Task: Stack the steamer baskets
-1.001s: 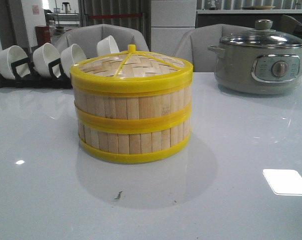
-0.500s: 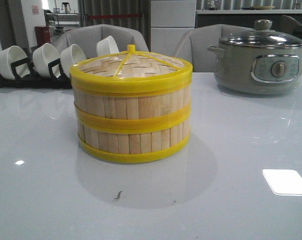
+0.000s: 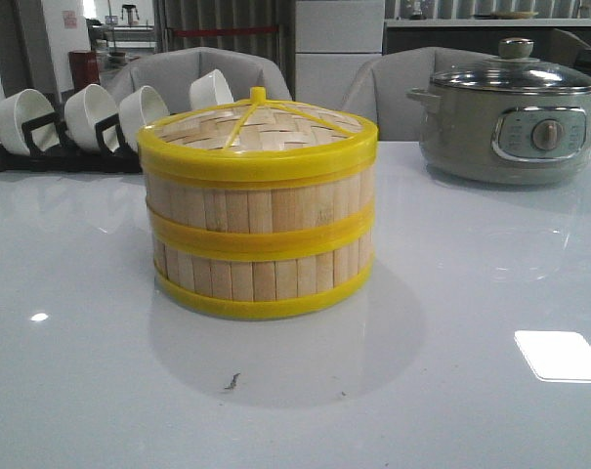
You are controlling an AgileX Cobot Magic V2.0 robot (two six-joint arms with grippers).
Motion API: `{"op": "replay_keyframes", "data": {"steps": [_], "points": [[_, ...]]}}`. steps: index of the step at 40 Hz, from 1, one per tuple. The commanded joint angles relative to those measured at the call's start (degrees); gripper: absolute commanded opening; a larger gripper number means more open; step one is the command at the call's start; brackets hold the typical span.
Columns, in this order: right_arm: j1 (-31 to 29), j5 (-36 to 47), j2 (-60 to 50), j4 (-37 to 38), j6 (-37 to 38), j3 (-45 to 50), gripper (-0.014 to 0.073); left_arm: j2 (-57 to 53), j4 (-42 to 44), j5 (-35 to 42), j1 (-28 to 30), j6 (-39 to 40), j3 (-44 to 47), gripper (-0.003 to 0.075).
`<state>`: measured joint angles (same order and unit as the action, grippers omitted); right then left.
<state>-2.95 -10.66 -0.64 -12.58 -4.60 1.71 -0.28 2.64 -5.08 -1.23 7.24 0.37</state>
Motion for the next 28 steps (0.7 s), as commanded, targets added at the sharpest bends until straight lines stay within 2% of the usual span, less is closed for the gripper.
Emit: {"op": "replay_keyframes", "data": {"steps": [1, 5, 8, 11, 21, 28], "points": [[-0.1, 5.79, -1.13, -0.22, -0.17, -0.83, 0.006, -0.63, -0.05, 5.08, 0.14, -0.11, 0.07, 0.0104], [-0.1, 6.22, -0.97, 2.35, 1.04, -0.83, 0.006, -0.63, -0.05, 5.08, 0.14, -0.11, 0.07, 0.0104], [-0.16, 6.68, -0.97, 9.87, 6.58, -0.83, 0.006, -0.63, -0.05, 5.08, 0.14, -0.11, 0.07, 0.0104], [-0.15, 6.81, -0.97, 14.22, 10.2, -0.83, 0.006, -0.63, -0.05, 5.08, 0.14, -0.11, 0.07, 0.0104], [-0.15, 9.38, -0.97, 14.53, 10.89, -0.83, 0.006, -0.63, -0.05, 5.08, 0.14, -0.11, 0.07, 0.0104], [-0.15, 6.53, -0.97, 14.59, 10.84, -0.83, 0.006, -0.63, -0.05, 5.08, 0.14, -0.11, 0.07, 0.0104]]}}
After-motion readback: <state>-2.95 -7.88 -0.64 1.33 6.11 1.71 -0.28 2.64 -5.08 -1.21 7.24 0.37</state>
